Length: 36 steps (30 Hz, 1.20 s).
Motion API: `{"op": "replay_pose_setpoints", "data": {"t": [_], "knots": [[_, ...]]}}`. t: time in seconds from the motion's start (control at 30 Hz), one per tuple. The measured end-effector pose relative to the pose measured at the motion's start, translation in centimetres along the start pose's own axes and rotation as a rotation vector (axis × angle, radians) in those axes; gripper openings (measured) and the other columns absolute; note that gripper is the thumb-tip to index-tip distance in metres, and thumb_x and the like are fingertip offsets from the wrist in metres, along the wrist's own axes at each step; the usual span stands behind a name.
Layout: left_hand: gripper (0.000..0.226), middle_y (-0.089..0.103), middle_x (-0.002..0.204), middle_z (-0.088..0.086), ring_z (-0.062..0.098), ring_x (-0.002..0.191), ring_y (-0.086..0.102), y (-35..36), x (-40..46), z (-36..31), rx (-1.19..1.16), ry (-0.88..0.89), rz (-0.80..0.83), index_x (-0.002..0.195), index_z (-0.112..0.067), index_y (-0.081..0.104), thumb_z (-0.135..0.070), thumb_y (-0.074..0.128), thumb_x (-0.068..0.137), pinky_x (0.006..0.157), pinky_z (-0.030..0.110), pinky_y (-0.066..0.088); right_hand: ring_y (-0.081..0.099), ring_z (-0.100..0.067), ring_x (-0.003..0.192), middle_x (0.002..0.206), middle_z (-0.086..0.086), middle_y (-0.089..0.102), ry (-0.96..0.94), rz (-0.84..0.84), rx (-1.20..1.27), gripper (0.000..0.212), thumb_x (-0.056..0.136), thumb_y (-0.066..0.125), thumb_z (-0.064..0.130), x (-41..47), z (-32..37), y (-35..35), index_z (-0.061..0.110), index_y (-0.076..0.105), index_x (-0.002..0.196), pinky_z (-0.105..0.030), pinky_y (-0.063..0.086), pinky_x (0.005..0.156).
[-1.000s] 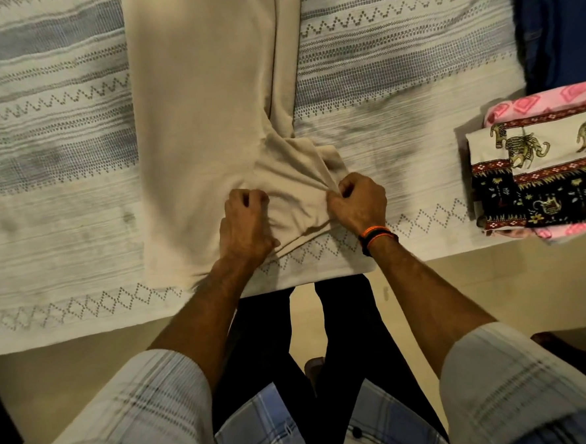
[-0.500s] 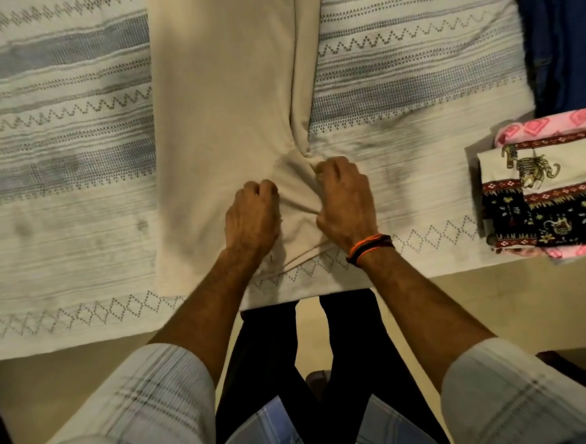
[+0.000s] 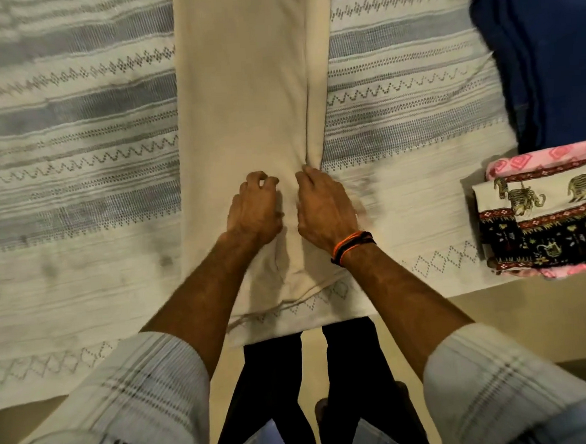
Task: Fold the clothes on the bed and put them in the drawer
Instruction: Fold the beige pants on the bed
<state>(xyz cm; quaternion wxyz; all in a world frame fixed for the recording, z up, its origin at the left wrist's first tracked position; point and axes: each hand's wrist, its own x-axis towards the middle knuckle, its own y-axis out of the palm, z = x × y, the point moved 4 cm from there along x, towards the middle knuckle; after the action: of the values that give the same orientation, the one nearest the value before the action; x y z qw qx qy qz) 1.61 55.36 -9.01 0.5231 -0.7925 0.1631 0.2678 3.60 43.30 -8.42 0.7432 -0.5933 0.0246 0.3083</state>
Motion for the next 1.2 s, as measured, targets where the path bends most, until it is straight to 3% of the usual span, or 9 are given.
{"op": "replay_pose_setpoints", "data": {"t": [0.1, 0.23, 0.33, 0.5, 0.67, 0.77, 0.87, 1.1, 1.2], "knots": [[0.076, 0.019, 0.158, 0.019, 0.036, 0.139, 0.031, -1.8, 3.0, 1.3, 0.094, 0.034, -0.081, 0.149, -0.009, 0.03, -0.016, 0.071, 0.085, 0.112, 0.045, 0.034, 0.028, -0.029, 0.146, 0.161, -0.015, 0.022, -0.116, 0.05, -0.032, 0.064, 0.094, 0.053, 0.022, 3.7, 0.8, 0.9, 0.005, 0.028, 0.151, -0.041, 0.027, 0.116], [0.074, 0.011, 0.158, 0.02, 0.039, 0.136, 0.029, -2.3, 5.4, 3.1, 0.263, 0.083, -0.02, 0.145, -0.009, 0.03, -0.017, 0.07, 0.084, 0.104, 0.052, 0.039, 0.031, -0.032, 0.143, 0.157, -0.015, 0.031, 0.133, -0.026, -0.004, 0.057, 0.095, 0.051, 0.025, 6.0, -2.6, 1.3, 0.004, 0.039, 0.146, -0.049, 0.034, 0.112], [0.061, 0.02, 0.153, 0.019, 0.038, 0.129, 0.037, -3.2, 6.0, 3.6, 0.236, 0.1, -0.003, 0.139, -0.008, 0.039, -0.014, 0.067, 0.085, 0.099, 0.051, 0.045, 0.042, -0.034, 0.135, 0.15, -0.018, 0.041, 0.246, -0.116, -0.013, 0.055, 0.09, 0.06, 0.023, 7.0, -1.6, 0.0, 0.001, 0.045, 0.138, -0.046, 0.039, 0.106], [0.055, 0.037, 0.139, 0.018, 0.035, 0.115, 0.051, -5.3, 8.0, 3.7, 0.201, 0.093, 0.01, 0.136, -0.007, 0.042, -0.017, 0.065, 0.088, 0.093, 0.047, 0.051, 0.026, -0.028, 0.146, 0.161, -0.014, 0.021, -0.031, 0.024, -0.103, 0.065, 0.096, 0.052, 0.033, 10.2, 1.4, -1.0, 0.006, 0.029, 0.15, -0.045, 0.023, 0.116], [0.045, 0.054, 0.122, 0.015, 0.034, 0.106, 0.058, -7.7, 10.6, 4.2, 0.154, 0.064, 0.052, 0.131, -0.01, 0.044, -0.019, 0.062, 0.091, 0.086, 0.042, 0.048, 0.051, -0.033, 0.121, 0.141, -0.013, 0.046, 0.209, -0.082, 0.02, 0.044, 0.096, 0.052, 0.024, 12.2, -2.5, -3.0, 0.005, 0.048, 0.135, -0.042, 0.042, 0.095], [0.037, 0.058, 0.116, 0.014, 0.032, 0.102, 0.058, -9.4, 12.6, 3.5, 0.152, 0.081, -0.055, 0.127, -0.01, 0.048, -0.02, 0.058, 0.093, 0.081, 0.041, 0.049, 0.051, -0.035, 0.123, 0.14, -0.017, 0.049, 0.1, -0.173, 0.042, 0.048, 0.091, 0.058, 0.021, 15.0, -1.0, -4.7, 0.002, 0.049, 0.135, -0.044, 0.042, 0.099], [0.046, 0.048, 0.128, 0.017, 0.033, 0.111, 0.051, -10.7, 15.0, 2.9, 0.15, 0.12, -0.181, 0.13, -0.008, 0.048, -0.02, 0.065, 0.089, 0.088, 0.042, 0.049, 0.033, -0.031, 0.142, 0.157, -0.017, 0.029, -0.1, -0.051, -0.017, 0.062, 0.094, 0.055, 0.029, 18.0, -0.1, -4.7, 0.003, 0.036, 0.147, -0.043, 0.031, 0.113], [0.072, 0.036, 0.142, 0.02, 0.039, 0.126, 0.039, -15.0, 20.9, 4.0, 0.155, 0.119, -0.284, 0.137, -0.005, 0.042, -0.037, 0.076, 0.081, 0.102, 0.05, 0.038, 0.033, -0.034, 0.142, 0.156, -0.02, 0.031, 0.319, -0.237, 0.028, 0.061, 0.093, 0.057, 0.03, 22.4, -5.4, -6.8, 0.002, 0.038, 0.144, -0.048, 0.029, 0.115], [0.065, 0.038, 0.141, 0.023, 0.04, 0.125, 0.04, -16.5, 23.3, 4.0, 0.16, 0.141, -0.361, 0.134, -0.003, 0.044, -0.037, 0.071, 0.086, 0.099, 0.051, 0.04, 0.03, -0.033, 0.144, 0.158, -0.02, 0.027, 0.078, -0.228, -0.029, 0.062, 0.095, 0.053, 0.031, 26.3, -3.7, -7.8, 0.002, 0.035, 0.148, -0.046, 0.027, 0.117]]}}
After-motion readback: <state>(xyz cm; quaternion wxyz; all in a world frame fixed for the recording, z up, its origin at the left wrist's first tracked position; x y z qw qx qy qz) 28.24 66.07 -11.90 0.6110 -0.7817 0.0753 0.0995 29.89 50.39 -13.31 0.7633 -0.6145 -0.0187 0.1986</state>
